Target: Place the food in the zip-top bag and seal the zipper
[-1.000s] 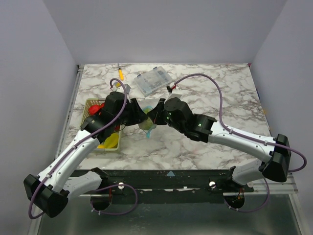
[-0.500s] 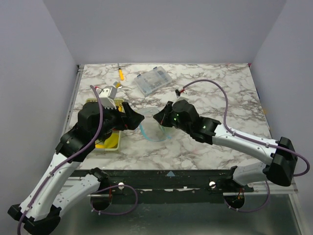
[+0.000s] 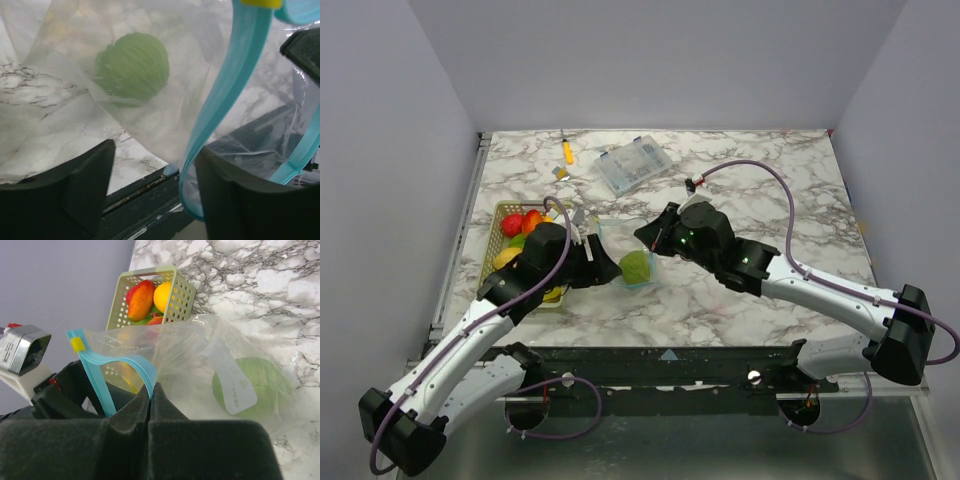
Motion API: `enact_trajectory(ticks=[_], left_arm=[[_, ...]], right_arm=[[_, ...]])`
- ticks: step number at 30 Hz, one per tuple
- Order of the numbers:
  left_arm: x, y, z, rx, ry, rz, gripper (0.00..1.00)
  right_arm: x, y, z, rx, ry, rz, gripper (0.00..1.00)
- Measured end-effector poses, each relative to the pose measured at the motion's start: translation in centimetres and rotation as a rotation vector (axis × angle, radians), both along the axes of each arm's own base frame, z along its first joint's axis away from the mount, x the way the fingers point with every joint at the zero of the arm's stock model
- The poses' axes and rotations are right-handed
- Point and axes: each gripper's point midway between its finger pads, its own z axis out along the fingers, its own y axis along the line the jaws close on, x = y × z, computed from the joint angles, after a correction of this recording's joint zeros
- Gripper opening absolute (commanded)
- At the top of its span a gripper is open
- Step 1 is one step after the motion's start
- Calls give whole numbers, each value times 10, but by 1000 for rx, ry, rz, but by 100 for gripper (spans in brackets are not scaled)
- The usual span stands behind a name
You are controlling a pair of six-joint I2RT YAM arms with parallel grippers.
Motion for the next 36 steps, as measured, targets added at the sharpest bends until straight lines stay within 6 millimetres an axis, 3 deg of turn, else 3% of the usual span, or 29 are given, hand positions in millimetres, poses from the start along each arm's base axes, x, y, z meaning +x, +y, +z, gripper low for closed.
enact_trajectory(ticks=[3,6,8,14,16,19,21,25,28,33,34,36], left_arm=[[7,-9,-1,-18,18,-10,17],[11,-16,7,-37,11,-29,4],[11,-19,22,-55,-12,-46,1],[5,-29,118,-165,-192,-125,1],[-1,-31,138,-213,-237,-148,1],[-4,-33,141,-236,-236,-161,1],[1,-38,127,-222,-193,-166,1],[12,-47,82,-162,-73,-162,13],[15,-50,61,-129,-14,-166,37],[21,-51,66,-101,-22,-185,87],[22,-49,67,-88,-36,-185,95],[22,-38,68,-51,-68,-167,99]], right_arm=[[-1,0,0,-2,0,5,1],[-1,-2,-3,-25,-6,8,1],[0,-5,-6,-50,-18,6,1],[-2,-28,-1,-133,-99,-3,1],[-3,-34,7,-133,-128,-10,1],[-2,-45,16,-133,-158,-40,1],[-1,-52,16,-146,-163,-68,1],[2,-66,6,-204,-152,-119,1],[2,-77,-3,-244,-142,-147,1],[2,-96,-12,-306,-133,-203,1],[2,-100,-11,-312,-134,-212,1],[1,-106,-9,-319,-138,-227,1]])
